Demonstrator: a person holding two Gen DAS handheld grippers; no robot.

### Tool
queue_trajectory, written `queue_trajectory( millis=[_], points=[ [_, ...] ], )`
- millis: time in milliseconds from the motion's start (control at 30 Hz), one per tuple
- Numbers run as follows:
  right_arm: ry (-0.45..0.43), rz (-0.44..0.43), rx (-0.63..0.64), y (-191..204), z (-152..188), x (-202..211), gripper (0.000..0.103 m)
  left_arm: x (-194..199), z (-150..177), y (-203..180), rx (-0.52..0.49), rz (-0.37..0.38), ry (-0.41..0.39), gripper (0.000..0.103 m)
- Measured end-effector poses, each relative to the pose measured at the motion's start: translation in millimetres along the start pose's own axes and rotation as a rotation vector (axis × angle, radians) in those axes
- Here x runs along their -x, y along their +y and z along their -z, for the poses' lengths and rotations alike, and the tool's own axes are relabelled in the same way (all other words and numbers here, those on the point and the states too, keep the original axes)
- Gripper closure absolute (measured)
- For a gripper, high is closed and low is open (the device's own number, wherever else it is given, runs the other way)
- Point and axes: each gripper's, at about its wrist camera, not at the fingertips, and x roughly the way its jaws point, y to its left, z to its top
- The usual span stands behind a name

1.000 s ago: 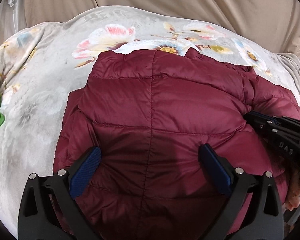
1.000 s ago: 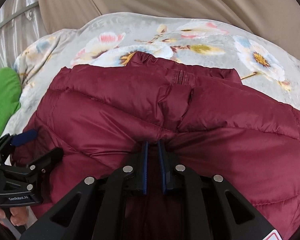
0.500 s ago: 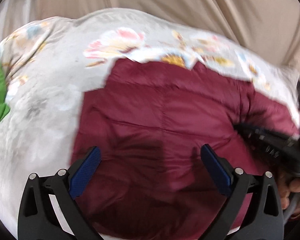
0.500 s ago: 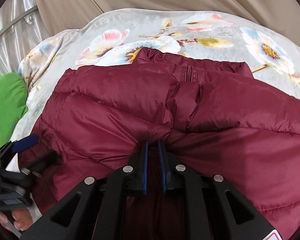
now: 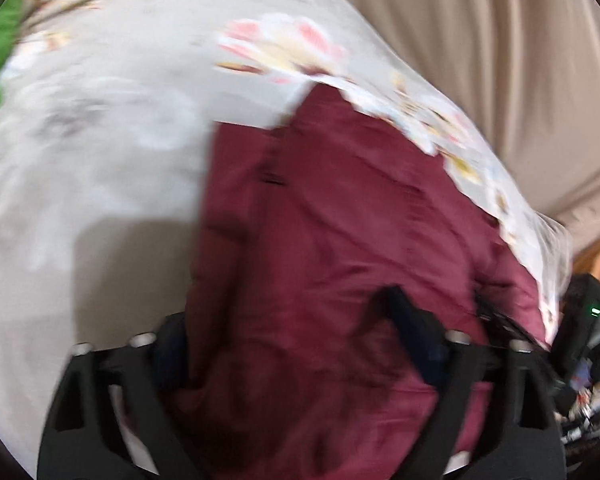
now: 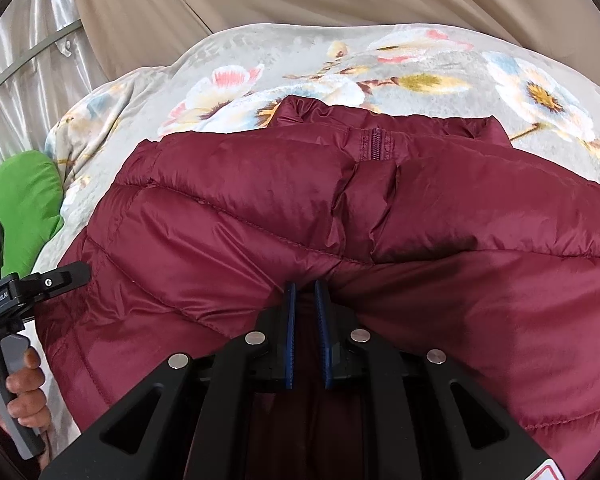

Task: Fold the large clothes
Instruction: 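Grasp the jacket body with both tools and lift it to roll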

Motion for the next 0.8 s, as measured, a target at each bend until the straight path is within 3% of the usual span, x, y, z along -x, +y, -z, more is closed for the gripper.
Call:
queue_trajectory(
  millis=[33, 100, 200, 367, 500, 633, 733, 800],
  points=[
    [0.0, -0.003, -0.001, -0.7, -0.1, -0.2, 0.09, 2.2, -0.8, -7.9, -0.025, -0.015, -0.01, 0.039],
    [0.0, -0.009, -0.005, -1.4, -0.1, -0.2, 0.09, 14.2, -3.0, -25.9, -0.083, -0.028, -0.046, 0.071],
    [0.003, -0.021, -0.011, -3.5, -0.7, -1.5, 0.09, 42.8, -7.0, -52.3, -0.135, 0.056, -0.084, 0.085],
    [0.028, -0.071, -0.022, -8.2, -6.0, -5.6, 0.09, 74.9, -6.8, -114.7, -0.267, 0.154, -0.16, 0.088],
    [0.081, -0.162, -0.058, -15.3, -15.7, -13.6, 0.09, 81.5, -2.2, -167.3, -0.359, 0.255, -0.152, 0.089],
    [0.16, -0.255, -0.1, -28.2, -22.4, -5.5, 0.09, 70.3, 4.1, -207.3, -0.418, 0.266, -0.128, 0.089],
    [0.13, -0.366, -0.123, -46.2, -12.4, 38.7, 0.088, 69.9, 8.3, -221.0, -0.431, 0.276, -0.122, 0.089],
    [0.14, -0.397, -0.114, -53.1, 0.9, 59.2, 0.088, 71.0, 8.4, -223.2, -0.437, 0.266, -0.127, 0.089]
  ],
)
